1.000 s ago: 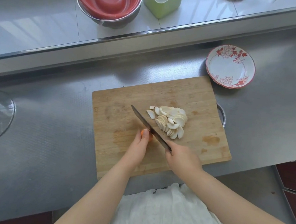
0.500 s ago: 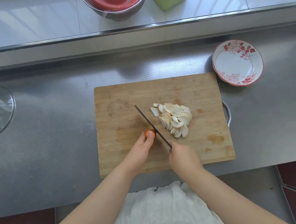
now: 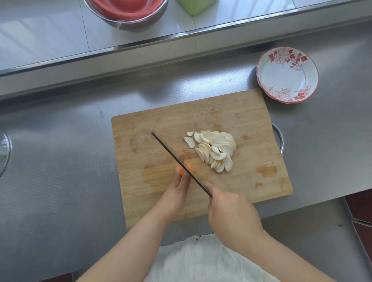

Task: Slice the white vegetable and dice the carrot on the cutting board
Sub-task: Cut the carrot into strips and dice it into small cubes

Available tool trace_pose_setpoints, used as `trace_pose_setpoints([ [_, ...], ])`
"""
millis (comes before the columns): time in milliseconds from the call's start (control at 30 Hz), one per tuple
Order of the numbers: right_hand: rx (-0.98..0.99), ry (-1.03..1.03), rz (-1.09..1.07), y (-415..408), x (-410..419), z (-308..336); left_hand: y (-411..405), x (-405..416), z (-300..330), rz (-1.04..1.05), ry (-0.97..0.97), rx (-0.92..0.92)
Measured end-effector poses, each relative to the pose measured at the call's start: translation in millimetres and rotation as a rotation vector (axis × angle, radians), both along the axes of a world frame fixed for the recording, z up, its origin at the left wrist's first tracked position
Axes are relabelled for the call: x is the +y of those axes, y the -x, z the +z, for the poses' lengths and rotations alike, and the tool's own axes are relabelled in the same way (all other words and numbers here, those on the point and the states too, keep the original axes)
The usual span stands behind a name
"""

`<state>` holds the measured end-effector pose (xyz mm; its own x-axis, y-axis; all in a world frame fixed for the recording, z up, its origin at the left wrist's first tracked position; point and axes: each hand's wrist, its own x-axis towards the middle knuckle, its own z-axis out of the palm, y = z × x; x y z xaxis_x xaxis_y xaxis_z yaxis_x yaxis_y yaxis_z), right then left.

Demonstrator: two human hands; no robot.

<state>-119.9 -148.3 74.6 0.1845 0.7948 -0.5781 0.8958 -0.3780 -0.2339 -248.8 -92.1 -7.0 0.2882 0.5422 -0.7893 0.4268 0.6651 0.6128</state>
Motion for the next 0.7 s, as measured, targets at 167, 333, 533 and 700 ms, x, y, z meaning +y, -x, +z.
trace_pose_setpoints([
  [167,-0.013,-0.015,0.005,0.9,-3.8,7.6,-0.8,-0.2,0.7,0.003,-0.002,-0.031],
  [333,0.002,-0.021,-0.015,1.1,-4.9,14.5,-0.8,-0.7,3.2,0.015,-0.041,-0.052],
  [533,0.004,-0.026,0.009,-0.4,-1.6,19.0,-0.4,-2.2,-0.2,0.019,-0.016,-0.032],
  [700,0.001,-0.018,0.014,-0.8,-0.9,21.9,1.8,-1.7,-5.7,0.007,0.015,0.001],
])
